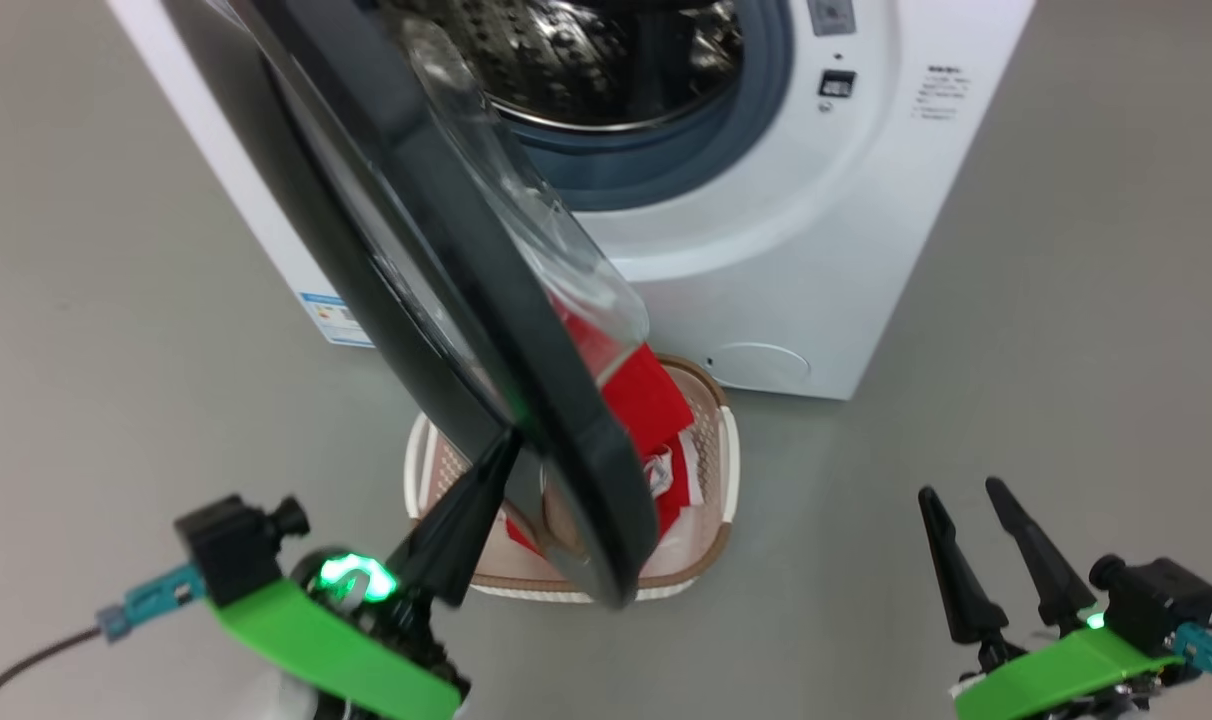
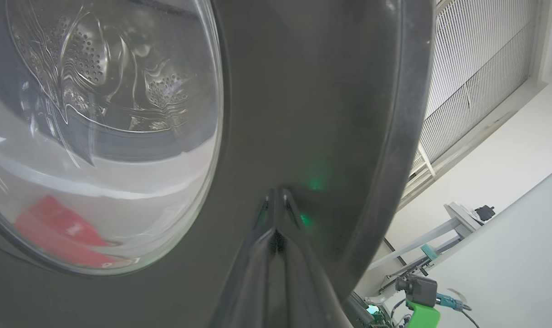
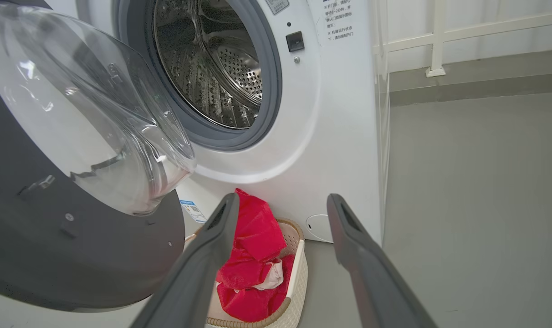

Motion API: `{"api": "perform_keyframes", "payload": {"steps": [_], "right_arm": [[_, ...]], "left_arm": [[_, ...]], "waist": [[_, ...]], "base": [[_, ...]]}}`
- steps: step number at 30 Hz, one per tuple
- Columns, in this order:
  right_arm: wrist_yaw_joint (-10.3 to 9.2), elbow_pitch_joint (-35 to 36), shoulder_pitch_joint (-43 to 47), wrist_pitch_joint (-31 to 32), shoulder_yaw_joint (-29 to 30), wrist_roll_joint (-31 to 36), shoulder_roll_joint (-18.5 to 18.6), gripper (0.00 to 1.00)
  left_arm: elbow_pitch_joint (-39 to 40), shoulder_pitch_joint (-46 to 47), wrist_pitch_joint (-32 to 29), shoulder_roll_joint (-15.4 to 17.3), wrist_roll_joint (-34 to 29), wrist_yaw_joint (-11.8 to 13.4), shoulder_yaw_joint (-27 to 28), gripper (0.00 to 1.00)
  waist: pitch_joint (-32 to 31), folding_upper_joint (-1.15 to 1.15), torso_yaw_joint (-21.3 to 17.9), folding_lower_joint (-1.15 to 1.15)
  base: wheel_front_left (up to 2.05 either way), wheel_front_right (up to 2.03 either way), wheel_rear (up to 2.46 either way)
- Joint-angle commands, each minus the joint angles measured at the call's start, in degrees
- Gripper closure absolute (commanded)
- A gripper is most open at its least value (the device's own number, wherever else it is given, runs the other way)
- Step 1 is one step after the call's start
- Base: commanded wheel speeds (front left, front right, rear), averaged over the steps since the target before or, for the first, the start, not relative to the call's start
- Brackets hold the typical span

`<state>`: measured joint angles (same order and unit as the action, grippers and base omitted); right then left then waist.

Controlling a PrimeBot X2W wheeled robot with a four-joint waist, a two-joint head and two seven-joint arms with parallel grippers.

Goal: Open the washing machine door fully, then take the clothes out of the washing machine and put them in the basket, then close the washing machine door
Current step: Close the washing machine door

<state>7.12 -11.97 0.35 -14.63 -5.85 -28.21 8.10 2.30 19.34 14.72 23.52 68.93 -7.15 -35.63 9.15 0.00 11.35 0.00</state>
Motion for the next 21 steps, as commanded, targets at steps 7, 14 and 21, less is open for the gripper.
{"api": "perform_keyframes", "payload": {"steps": [7,14,21], "right_arm": [[0.36,1.94,-4.38,-0.37,-0.2,0.08,-0.57,0.0],[0.36,2.06,-5.91,-0.37,0.5,-0.15,-1.81,0.0],[0.36,2.17,-7.29,-0.37,0.78,-0.35,-3.0,0.0]], "left_arm": [[-2.8,9.9,0.28,-3.17,-3.76,-0.34,1.27,1.0],[-8.7,18.08,0.28,-7.12,-8.35,-0.34,1.19,1.0],[-15.74,25.17,0.28,-9.65,-12.08,-0.34,4.42,1.0]], "waist": [[5.18,0.0,-6.12,0.0],[8.29,0.0,-10.6,0.0],[10.34,0.0,-14.02,0.0]], "base": [[0.0,0.0,0.0],[0.0,0.0,0.0],[0.0,0.0,0.0]]}}
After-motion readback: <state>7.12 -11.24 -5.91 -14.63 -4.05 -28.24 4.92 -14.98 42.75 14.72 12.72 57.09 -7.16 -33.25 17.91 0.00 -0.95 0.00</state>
